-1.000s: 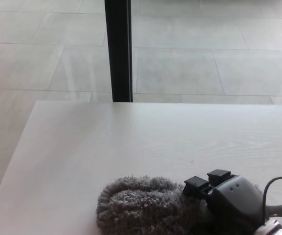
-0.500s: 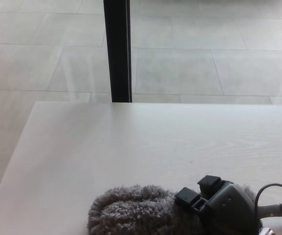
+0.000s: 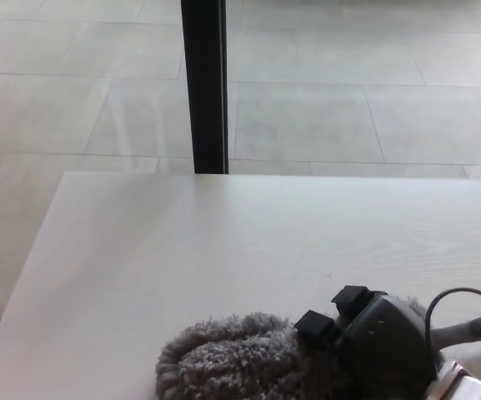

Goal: The robot uses its right hand to pick up the duster kept in the middle of the desk and use it to wipe the desk by swiping its surface twice

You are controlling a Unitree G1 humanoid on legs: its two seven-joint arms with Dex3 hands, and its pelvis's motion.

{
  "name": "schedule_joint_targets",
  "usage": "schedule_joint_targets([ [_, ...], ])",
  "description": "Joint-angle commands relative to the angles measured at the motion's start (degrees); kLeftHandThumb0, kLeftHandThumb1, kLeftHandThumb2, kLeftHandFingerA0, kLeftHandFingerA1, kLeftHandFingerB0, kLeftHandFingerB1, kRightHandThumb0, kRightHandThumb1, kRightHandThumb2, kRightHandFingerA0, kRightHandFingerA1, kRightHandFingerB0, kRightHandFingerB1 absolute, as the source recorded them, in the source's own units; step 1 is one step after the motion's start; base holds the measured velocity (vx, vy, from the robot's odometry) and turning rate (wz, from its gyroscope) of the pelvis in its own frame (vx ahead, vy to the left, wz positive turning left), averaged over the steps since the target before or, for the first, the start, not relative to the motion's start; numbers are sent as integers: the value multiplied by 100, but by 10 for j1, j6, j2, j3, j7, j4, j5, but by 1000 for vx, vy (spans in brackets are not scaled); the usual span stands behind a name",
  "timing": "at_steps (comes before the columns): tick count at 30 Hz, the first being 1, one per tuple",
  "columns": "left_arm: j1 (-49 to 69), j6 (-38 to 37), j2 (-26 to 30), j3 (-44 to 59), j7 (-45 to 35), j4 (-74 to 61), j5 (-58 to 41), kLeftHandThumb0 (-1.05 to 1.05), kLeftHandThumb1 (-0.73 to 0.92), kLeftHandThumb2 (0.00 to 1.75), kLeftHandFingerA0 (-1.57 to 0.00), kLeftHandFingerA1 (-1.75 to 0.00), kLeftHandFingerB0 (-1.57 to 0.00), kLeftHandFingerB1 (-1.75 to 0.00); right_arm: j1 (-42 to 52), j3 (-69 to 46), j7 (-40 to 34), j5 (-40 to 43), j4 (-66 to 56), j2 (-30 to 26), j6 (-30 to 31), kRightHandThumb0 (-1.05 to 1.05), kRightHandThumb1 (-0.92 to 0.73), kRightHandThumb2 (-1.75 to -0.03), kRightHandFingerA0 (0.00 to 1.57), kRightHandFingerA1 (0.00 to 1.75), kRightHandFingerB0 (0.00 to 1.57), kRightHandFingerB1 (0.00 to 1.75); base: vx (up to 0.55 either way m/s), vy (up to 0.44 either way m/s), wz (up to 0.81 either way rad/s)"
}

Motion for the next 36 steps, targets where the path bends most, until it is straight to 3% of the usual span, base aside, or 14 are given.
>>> schedule_joint_targets([
  [1,-2,-13,15,9,-18,6,-24,-53,64,59,-68,-58,-63,-48,-3,-36,125,-13,99,-14,81,-33,-64,-69,105,175,81,96,0,0,0],
  [3,-2,-14,14,10,-19,6,-24,-53,64,59,-68,-58,-63,-48,-3,-43,135,-13,105,-13,82,-33,-64,-69,105,175,81,96,0,0,0],
  [4,0,-18,14,10,-21,6,-25,-52,65,60,-66,-57,-62,-48,1,-46,131,-10,114,-13,85,-36,-50,-98,124,134,85,100,0,0,0],
  [5,2,-23,13,11,-21,6,-26,-52,66,60,-67,-58,-62,-49,9,-52,123,-6,134,-11,95,-29,-62,-76,97,175,84,114,0,0,0],
  [8,2,-15,11,19,-30,2,-36,-47,70,61,-65,-60,-60,-50,30,-85,187,24,166,1,141,-46,-60,-102,125,140,94,119,0,0,0],
  [10,5,-18,10,18,-31,0,-35,-46,70,61,-64,-61,-60,-50,36,-102,207,34,174,8,162,-36,-68,-70,99,175,85,136,0,0,0],
  [11,6,-22,8,18,-31,1,-34,-48,69,60,-65,-58,-61,-49,42,-121,214,51,186,12,181,-43,-59,-102,122,137,89,112,0,0,0],
  [17,19,-33,1,15,-39,-7,-33,-50,69,61,-62,-55,-58,-48,65,-200,238,101,234,-3,252,-45,-56,-97,118,137,86,113,0,0,0],
  [18,21,-39,2,11,-36,-8,-28,-51,70,61,-63,-54,-60,-47,74,-209,235,103,241,-23,250,-35,-75,-66,87,175,74,148,0,0,0],
  [19,20,-36,4,11,-34,-9,-29,-49,70,61,-64,-53,-60,-47,80,-213,245,101,251,-37,255,-45,-52,-94,115,136,86,115,0,0,0],
  [23,22,-40,6,14,-41,-6,-32,-51,70,61,-61,-52,-56,-46,106,-252,249,121,269,-76,254,-41,-48,-91,114,135,75,102,0,0,0],
  [25,25,-42,9,14,-44,-6,-32,-51,70,61,-61,-52,-56,-46,110,-272,253,129,268,-80,247,-41,-48,-91,114,135,75,102,0,0,0],
  [26,21,-29,8,20,-44,-5,-39,-49,70,61,-63,-54,-58,-47,118,-294,263,146,272,-100,245,-37,-70,-63,86,173,74,106,0,0,0],
  [36,21,-37,4,20,-54,-2,-41,-51,70,61,-59,-55,-56,-48,119,-383,287,184,274,-144,255,-35,-68,-57,75,174,60,89,0,0,0],
])
